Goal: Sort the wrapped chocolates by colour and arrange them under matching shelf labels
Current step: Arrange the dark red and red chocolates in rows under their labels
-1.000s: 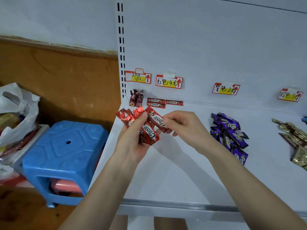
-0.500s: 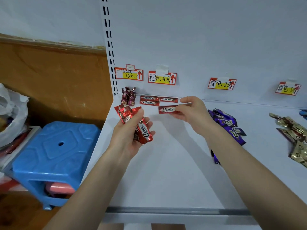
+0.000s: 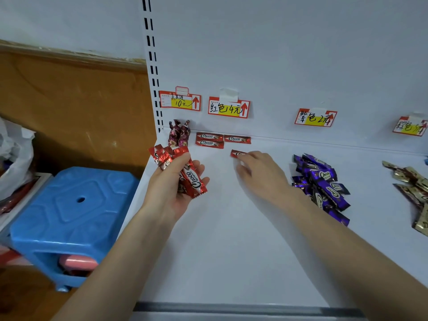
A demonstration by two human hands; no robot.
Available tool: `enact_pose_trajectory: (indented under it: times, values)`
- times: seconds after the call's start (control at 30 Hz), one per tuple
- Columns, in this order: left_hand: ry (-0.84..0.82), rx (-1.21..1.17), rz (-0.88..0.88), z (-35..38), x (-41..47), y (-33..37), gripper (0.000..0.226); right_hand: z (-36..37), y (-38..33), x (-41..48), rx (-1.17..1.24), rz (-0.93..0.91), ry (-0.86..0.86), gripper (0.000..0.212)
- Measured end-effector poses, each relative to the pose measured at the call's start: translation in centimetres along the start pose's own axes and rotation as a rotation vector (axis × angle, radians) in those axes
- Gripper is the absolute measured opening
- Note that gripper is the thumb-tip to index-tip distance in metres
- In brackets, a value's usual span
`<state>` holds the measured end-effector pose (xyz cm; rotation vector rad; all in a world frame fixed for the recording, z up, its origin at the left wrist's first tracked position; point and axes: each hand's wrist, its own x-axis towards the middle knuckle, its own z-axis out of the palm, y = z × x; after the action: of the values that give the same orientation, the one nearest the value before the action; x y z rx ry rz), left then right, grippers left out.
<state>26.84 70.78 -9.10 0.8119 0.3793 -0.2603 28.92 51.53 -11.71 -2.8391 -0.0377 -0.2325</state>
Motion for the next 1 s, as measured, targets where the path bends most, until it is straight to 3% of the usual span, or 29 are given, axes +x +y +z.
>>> enact_pose_trajectory:
  times: [0.33,0.67,0.87,0.93,1.0]
  values:
    - [0.011,-0.010,-0.035,0.1,0.4,-0.1,0.026,1.2,0.6,3.2,-0.005,-0.042,0.048,0.031]
    - [0.004,-0.025,-0.037,0.0,0.8,-0.1,0.011,1.8,0.8,3.4,-0.079,-0.116,0.107,0.032]
    - [-0.016,-0.060,-0.028,-0.1,0.5,0.0,0.014,1.4,0.5,3.2,-0.154,-0.146,0.072,0.034]
    - [-0.024,-0.086,-0.031,-0.1,0.3,0.1,0.012,0.5,-0.4,2.6,-0.040,-0.153,0.120,0.033]
    - [-0.029,-0.120,-0.033,0.0,0.0,0.2,0.011,-0.7,-2.3,1.3,0.253,-0.117,0.223,0.023]
